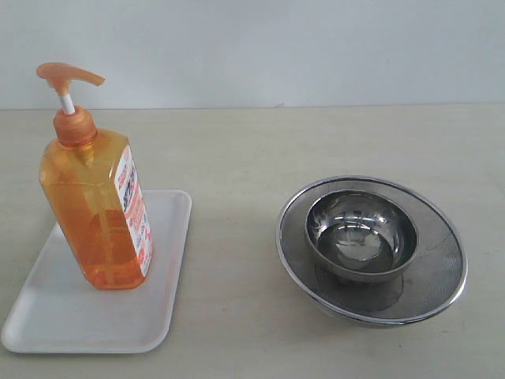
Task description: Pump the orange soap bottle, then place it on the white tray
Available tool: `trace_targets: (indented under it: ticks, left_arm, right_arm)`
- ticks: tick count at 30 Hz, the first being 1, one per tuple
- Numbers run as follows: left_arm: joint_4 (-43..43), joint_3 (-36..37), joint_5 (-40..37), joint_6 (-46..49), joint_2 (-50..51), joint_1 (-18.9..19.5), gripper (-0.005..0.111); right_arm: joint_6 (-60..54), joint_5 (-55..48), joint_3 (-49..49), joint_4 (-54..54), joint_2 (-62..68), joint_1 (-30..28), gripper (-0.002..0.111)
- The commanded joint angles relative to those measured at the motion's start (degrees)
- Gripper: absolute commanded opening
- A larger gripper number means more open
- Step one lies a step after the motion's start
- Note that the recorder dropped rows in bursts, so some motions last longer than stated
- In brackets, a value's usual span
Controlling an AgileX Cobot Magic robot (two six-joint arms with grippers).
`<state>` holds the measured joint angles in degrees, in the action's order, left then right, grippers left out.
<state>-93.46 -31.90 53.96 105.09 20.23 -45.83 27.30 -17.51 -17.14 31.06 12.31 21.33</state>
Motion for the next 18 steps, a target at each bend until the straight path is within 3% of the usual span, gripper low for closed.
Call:
trace_targets:
  ticks: [1,8,18]
  left_arm:
    - [0.49,-0.44,0.18,0.25,-0.13,0.14,0.005]
    - [0.49,-0.44,0.18,0.25,-0.13,0.14,0.005]
    - [0.49,-0.44,0.18,0.25,-0.13,0.14,0.005]
  right_arm:
    - [1.24,9.75,8.88,-0.05,-5.65,-4.89,0.0]
    - [4.3,17.51,17.14,-2.43,-9.9,-11.15,0.0]
    - [5.22,5.45,17.14,-3.65,-12.31,-11.63,0.0]
